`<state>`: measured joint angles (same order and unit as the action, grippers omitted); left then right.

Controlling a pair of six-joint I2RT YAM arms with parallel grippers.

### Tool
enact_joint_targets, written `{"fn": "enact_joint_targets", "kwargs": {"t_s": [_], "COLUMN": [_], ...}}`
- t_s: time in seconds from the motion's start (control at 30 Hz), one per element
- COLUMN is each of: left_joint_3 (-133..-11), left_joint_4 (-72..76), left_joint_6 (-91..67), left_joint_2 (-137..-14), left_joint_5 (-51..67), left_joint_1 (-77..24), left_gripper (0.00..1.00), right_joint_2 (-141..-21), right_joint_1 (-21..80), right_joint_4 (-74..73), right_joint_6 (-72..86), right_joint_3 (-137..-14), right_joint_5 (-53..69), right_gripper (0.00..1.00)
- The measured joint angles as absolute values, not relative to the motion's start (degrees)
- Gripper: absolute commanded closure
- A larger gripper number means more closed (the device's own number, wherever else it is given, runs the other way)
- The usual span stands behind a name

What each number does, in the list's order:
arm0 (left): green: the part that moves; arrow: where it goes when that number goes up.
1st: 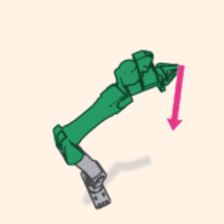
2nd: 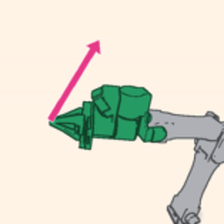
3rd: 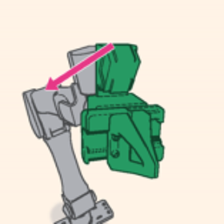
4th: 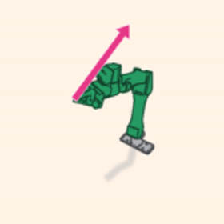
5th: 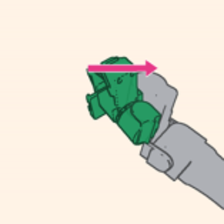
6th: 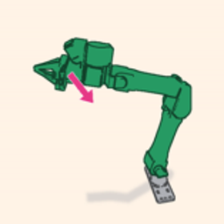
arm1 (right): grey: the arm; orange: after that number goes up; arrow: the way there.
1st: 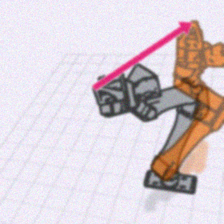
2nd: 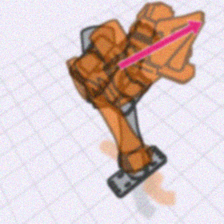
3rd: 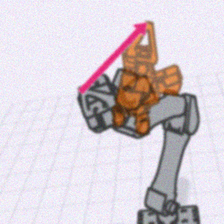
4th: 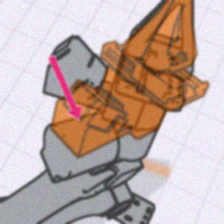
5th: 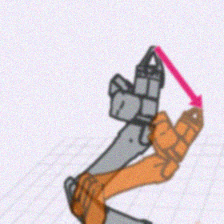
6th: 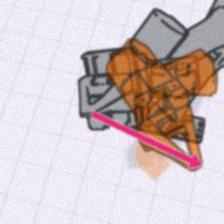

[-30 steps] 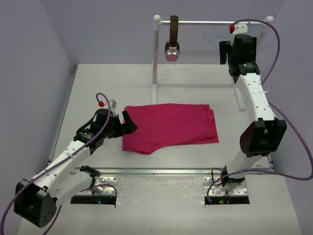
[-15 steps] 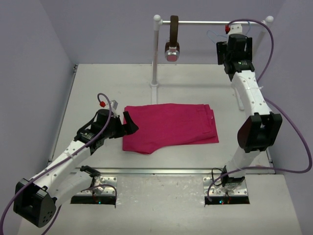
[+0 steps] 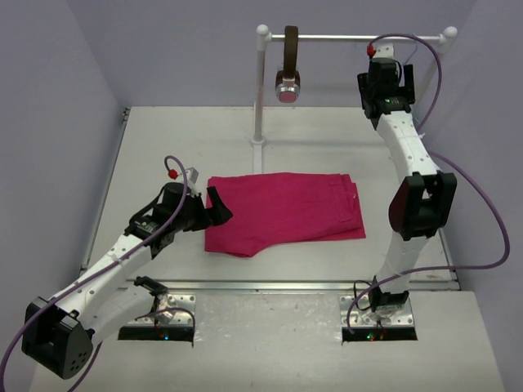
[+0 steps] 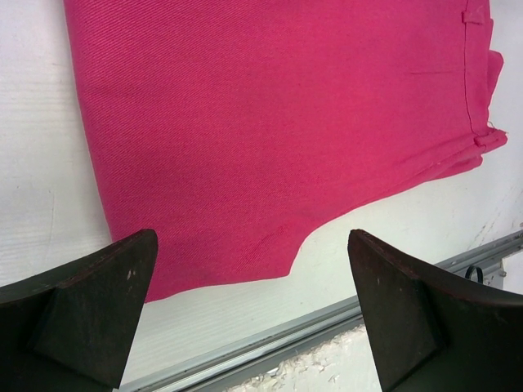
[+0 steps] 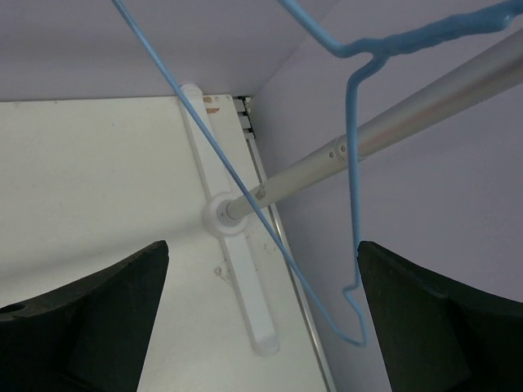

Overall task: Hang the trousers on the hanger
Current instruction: Pick up the hanger from the clothesline.

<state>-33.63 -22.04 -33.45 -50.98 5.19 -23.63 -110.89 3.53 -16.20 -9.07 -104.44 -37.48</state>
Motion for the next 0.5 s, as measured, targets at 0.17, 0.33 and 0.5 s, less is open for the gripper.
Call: {"fn": "enact_joint_targets", "kwargs": {"t_s": [0.17,0.33,0.5], "left_joint_3": [-33.5,-32.9,-32.9], "left_joint_4": [-21.9,-21.6,-21.6], "left_joint_6": [-33.4,-33.4,-33.4], "left_joint_2": [-51.0,-51.0,-51.0], "left_joint_5": [5.2,5.2,5.2], "left_joint_1": [-24.0,-24.1,-24.3], "left_gripper": [0.00,0.00,0.00], "right_joint_2": [-112.5,-113.3,-112.5], "right_joint_1": [3.4,3.1,2.9], "right_joint_4": [-16.4,-16.2,-14.3], "right_joint_6": [-9.6,-9.8,-12.0], "right_joint_3": [-105.7,-106.3,-104.6], "right_joint_5": [-38.4,-38.4,-38.3], "right_gripper": [0.02,0.04,0.09]}}
